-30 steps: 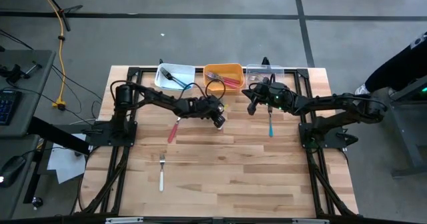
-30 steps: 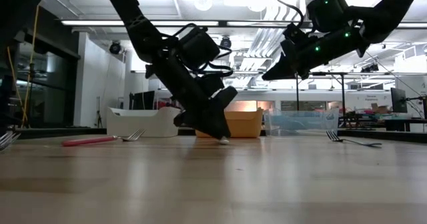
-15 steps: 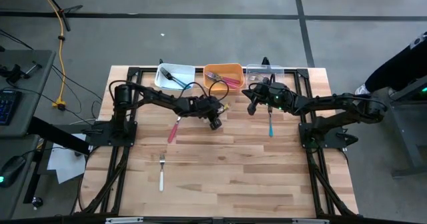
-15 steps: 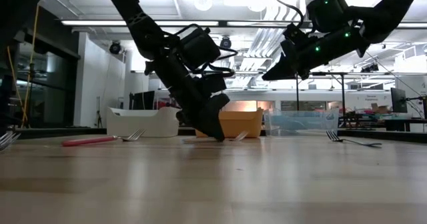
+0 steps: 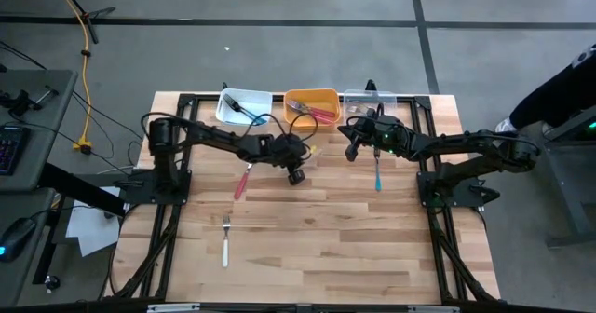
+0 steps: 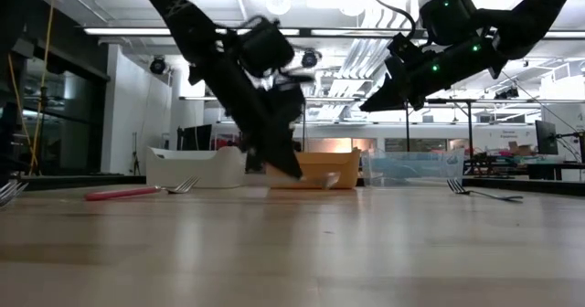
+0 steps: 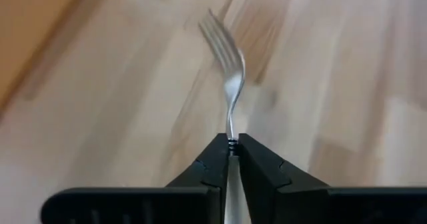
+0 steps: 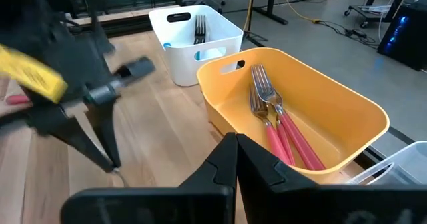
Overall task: Sort silverware by color (type)
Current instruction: Put the top white fork into the transparent bin
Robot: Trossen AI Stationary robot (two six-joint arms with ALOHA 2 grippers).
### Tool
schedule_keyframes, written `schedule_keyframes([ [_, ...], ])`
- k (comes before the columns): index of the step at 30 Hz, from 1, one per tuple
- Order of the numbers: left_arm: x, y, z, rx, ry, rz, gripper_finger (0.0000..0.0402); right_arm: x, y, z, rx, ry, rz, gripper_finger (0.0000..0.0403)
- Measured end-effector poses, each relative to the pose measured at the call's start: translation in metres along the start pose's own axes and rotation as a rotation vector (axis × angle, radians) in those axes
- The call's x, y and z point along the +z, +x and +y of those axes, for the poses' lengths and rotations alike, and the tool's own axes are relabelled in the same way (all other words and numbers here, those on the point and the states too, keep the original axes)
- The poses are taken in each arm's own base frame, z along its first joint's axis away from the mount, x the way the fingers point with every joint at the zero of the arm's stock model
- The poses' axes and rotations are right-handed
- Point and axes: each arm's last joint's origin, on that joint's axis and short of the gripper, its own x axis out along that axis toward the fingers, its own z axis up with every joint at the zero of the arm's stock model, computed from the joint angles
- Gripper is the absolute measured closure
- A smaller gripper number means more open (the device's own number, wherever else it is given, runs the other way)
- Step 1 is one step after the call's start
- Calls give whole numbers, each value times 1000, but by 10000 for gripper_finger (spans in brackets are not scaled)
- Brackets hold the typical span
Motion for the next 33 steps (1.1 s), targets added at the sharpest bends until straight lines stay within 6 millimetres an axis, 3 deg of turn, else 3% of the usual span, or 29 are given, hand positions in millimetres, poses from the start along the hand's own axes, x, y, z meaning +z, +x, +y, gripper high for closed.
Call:
schedule_keyframes([
  [4,8,-17,1,-6,-6,-57,401,0,0,0,0,-14,1,403],
  [9,13,-36,6,-10,-44,-151,401,0,0,0,0,-15,4,403],
  [17,4,-49,16,-64,-96,-219,401,0,0,0,1,-15,1,403],
  [22,-5,-39,11,-71,-82,-175,376,0,0,0,1,-14,-5,403],
  [27,-13,-16,3,-76,-106,-104,337,1,0,0,1,-11,-8,403],
  [33,-6,8,-6,-64,-85,-92,304,1,0,0,1,-11,-7,403],
])
